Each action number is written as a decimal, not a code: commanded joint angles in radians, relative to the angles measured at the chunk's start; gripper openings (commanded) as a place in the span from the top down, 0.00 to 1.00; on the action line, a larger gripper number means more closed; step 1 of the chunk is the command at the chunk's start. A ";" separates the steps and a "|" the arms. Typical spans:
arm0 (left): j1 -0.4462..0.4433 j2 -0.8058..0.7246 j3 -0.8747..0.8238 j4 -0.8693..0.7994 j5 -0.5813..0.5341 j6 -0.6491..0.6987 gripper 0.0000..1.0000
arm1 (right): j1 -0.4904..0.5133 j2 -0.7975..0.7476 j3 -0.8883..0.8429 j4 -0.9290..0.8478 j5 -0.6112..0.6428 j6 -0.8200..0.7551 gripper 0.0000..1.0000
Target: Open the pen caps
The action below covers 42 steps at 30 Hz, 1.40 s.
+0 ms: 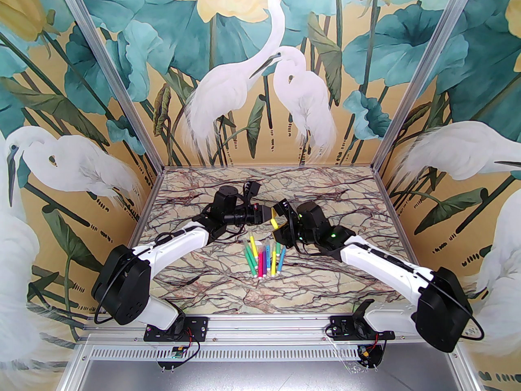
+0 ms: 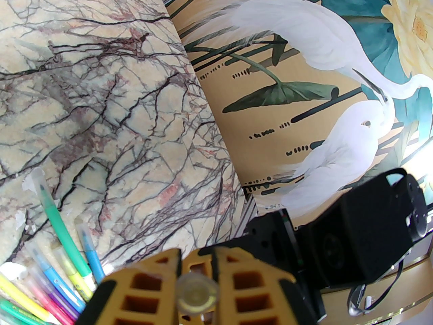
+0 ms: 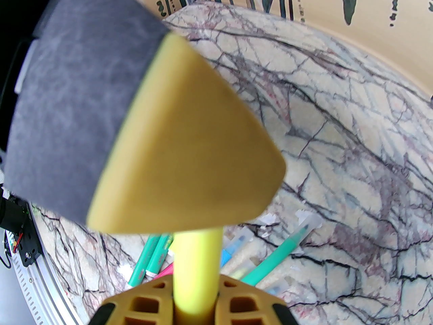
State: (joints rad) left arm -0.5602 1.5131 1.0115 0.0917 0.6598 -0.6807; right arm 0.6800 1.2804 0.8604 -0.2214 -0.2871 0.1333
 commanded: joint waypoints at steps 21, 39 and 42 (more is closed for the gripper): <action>0.245 0.018 0.269 -0.669 -0.587 0.381 1.00 | -0.297 0.055 0.054 -0.132 0.266 0.068 1.00; 0.533 0.225 0.276 -0.754 -0.666 0.519 1.00 | -0.627 0.514 0.380 -0.269 0.295 -0.021 0.98; 0.548 0.276 0.294 -0.760 -0.658 0.523 1.00 | -0.652 0.544 0.393 -0.271 0.291 -0.030 0.97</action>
State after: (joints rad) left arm -0.0238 1.7493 1.2697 -0.6407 0.0044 -0.1860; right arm 0.0475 1.8076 1.2190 -0.4690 -0.0128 0.1329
